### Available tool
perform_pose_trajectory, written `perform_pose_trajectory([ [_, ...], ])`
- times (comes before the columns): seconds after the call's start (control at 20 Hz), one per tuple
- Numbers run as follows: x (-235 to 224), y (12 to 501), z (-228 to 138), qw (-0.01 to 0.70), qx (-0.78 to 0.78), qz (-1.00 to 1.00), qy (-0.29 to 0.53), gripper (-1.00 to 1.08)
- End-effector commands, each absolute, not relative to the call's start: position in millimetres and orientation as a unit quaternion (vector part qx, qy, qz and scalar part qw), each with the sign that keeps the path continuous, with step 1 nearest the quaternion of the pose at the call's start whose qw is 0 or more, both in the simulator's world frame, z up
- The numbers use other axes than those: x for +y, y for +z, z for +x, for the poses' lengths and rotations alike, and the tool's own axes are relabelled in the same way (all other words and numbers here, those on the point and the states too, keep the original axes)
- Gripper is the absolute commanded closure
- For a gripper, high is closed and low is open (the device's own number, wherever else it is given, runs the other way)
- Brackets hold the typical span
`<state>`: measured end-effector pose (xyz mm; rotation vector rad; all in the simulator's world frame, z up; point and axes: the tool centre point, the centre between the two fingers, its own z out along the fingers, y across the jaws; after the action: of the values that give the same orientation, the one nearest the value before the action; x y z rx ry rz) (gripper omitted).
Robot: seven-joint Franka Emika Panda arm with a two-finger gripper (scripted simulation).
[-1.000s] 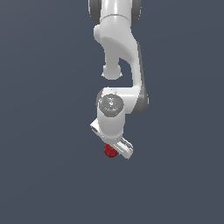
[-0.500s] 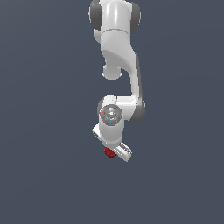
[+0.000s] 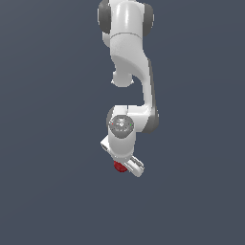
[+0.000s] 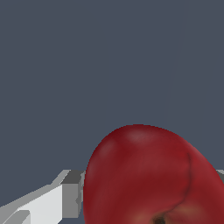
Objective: Pick up the object and move it to a goal position.
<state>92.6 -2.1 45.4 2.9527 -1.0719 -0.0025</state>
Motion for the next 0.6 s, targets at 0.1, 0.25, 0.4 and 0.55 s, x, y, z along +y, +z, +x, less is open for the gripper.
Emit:
perform_pose_trajectory([
  [0.1, -2.4, 46.2, 93.1, 0.000, -0.341, 0.940, 0.000, 1.08],
  [0.25, -2.1, 46.4, 92.4, 0.000, -0.341, 0.940, -0.001, 1.08],
  [0.4, -2.4, 51.6, 91.3, 0.000, -0.341, 0.940, -0.001, 1.08],
  [0.55, -3.0, 61.5, 89.2, 0.000, -0.341, 0.940, -0.001, 1.08],
])
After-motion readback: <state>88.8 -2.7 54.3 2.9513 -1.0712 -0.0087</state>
